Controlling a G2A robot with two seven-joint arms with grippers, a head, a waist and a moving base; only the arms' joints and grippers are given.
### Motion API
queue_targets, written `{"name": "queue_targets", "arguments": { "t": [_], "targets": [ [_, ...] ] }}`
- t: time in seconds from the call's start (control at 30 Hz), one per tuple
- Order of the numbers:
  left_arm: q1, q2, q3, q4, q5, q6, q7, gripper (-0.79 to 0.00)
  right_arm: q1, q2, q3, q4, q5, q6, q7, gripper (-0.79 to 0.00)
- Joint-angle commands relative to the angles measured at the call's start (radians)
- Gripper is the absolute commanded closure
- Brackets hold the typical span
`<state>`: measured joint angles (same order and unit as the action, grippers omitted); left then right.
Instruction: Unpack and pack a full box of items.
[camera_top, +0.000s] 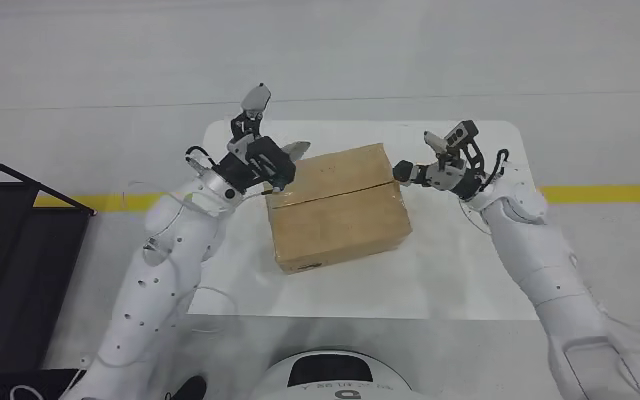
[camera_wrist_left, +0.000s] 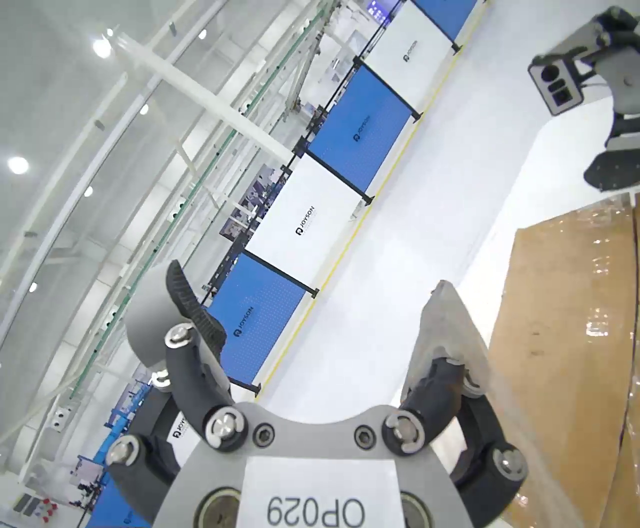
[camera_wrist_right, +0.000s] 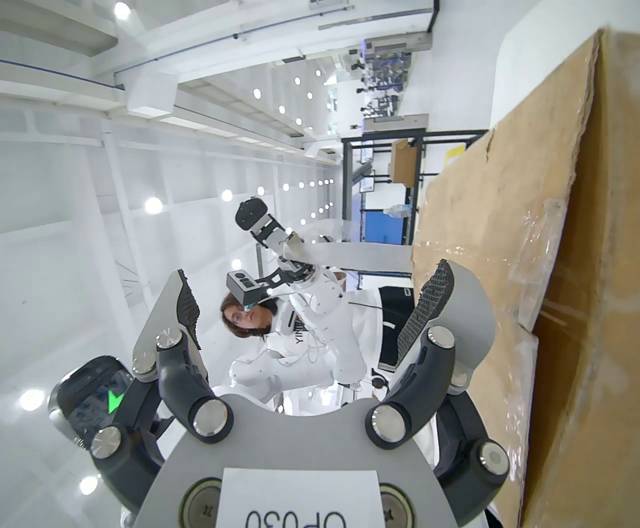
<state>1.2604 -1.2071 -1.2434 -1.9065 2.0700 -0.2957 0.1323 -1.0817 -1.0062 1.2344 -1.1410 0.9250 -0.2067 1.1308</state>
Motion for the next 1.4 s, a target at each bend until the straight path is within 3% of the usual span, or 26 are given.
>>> {"name": "queue_targets", "arguments": {
  "t": [0.0,0.2,0.43,0.57,0.67,0.77,0.83,1.03,1.17,1.37],
  "targets": [
    [-0.057,-0.005,0.034,0.013,0.004,-0.029,-0.017,-0.785,-0.032,0.009,0.057,-0.004,0.026,-0.013,0.010,-0.785],
    [-0.221,-0.030,0.145,0.099,-0.013,-0.077,-0.058,-0.785,-0.112,0.024,0.169,0.005,0.111,-0.036,0.044,-0.785],
    [-0.401,-0.074,0.292,0.263,-0.048,-0.078,-0.080,-0.785,-0.151,0.028,0.244,0.052,0.186,-0.038,0.068,-0.785],
    [-0.458,-0.101,0.328,0.318,-0.135,-0.012,-0.066,-0.785,-0.162,0.029,0.269,0.056,0.192,-0.030,0.080,-0.785],
    [-0.457,-0.112,0.304,0.296,-0.236,0.052,-0.054,-0.785,-0.160,0.029,0.266,0.031,0.165,-0.002,0.078,-0.785],
    [-0.392,-0.101,0.230,0.216,-0.281,0.089,-0.039,-0.785,-0.145,0.027,0.242,-0.014,0.104,0.028,0.051,-0.785],
    [-0.308,-0.083,0.146,0.144,-0.265,0.107,-0.030,-0.785,-0.129,0.023,0.218,-0.045,0.077,0.057,0.047,-0.785],
    [0.063,-0.032,-0.155,-0.049,-0.266,0.134,0.037,-0.785,-0.060,0.007,0.106,-0.128,-0.054,0.124,0.008,-0.785],
    [0.272,-0.020,-0.293,-0.063,-0.312,0.168,0.113,-0.785,-0.017,-0.007,0.027,-0.175,-0.141,0.151,-0.038,-0.785],
    [0.434,-0.021,-0.346,-0.003,-0.391,0.225,0.227,-0.785,0.034,-0.019,-0.071,-0.194,-0.331,0.158,-0.071,-0.785]
  ]
}}
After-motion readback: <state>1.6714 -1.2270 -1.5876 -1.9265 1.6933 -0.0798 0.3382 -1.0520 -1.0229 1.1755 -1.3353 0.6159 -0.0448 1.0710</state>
